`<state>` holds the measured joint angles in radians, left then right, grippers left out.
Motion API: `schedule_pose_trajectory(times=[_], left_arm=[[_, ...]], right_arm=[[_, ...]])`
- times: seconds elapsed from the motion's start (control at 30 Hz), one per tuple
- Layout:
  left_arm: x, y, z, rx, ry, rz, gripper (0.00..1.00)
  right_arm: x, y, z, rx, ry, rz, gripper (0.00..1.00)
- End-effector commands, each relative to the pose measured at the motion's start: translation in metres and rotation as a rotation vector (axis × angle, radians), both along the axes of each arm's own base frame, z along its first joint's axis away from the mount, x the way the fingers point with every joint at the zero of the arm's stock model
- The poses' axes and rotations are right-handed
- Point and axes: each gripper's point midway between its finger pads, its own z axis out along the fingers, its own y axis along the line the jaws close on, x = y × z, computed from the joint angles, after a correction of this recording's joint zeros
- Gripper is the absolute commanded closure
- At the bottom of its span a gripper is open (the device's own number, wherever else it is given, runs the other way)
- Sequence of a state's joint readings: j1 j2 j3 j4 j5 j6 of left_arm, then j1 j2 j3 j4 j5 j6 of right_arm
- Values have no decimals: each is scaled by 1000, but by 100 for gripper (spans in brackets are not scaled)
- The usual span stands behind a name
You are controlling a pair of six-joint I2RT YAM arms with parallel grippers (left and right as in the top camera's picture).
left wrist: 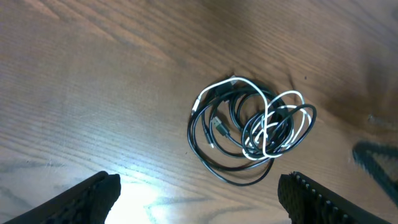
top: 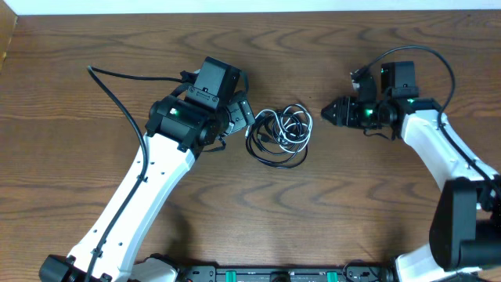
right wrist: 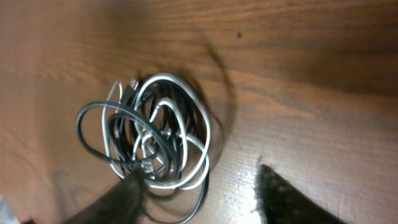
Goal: Untangle cables
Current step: 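Move the right gripper toward the cable pile and grasp a cable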
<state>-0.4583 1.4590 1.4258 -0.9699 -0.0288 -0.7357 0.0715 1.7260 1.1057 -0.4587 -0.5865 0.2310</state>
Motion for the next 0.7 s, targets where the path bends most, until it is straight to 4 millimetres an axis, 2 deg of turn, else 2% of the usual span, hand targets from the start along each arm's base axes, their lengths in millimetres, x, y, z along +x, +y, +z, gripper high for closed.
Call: schedule_pose_trajectory(times=[0.0, 0.2, 0.3, 0.5, 0.6, 0.67], left_arm=[[2, 2, -1, 11, 3, 7, 13], [2, 2, -1, 12, 3, 7, 13], [2, 2, -1, 12, 3, 7, 13], [2, 2, -1, 11, 3, 7, 13], [1, 2, -1, 12, 4, 7, 13], [1, 2, -1, 12, 4, 7, 13]], right_arm=[[8, 4, -10, 35, 38, -49, 60], [14, 22, -37, 51, 77, -44, 59], [13, 34, -46, 53, 78, -15, 54], [15, 49, -41, 80, 48, 22, 53], [15, 50, -41, 83, 48, 21, 53], [15, 50, -41, 83, 51, 21, 56]])
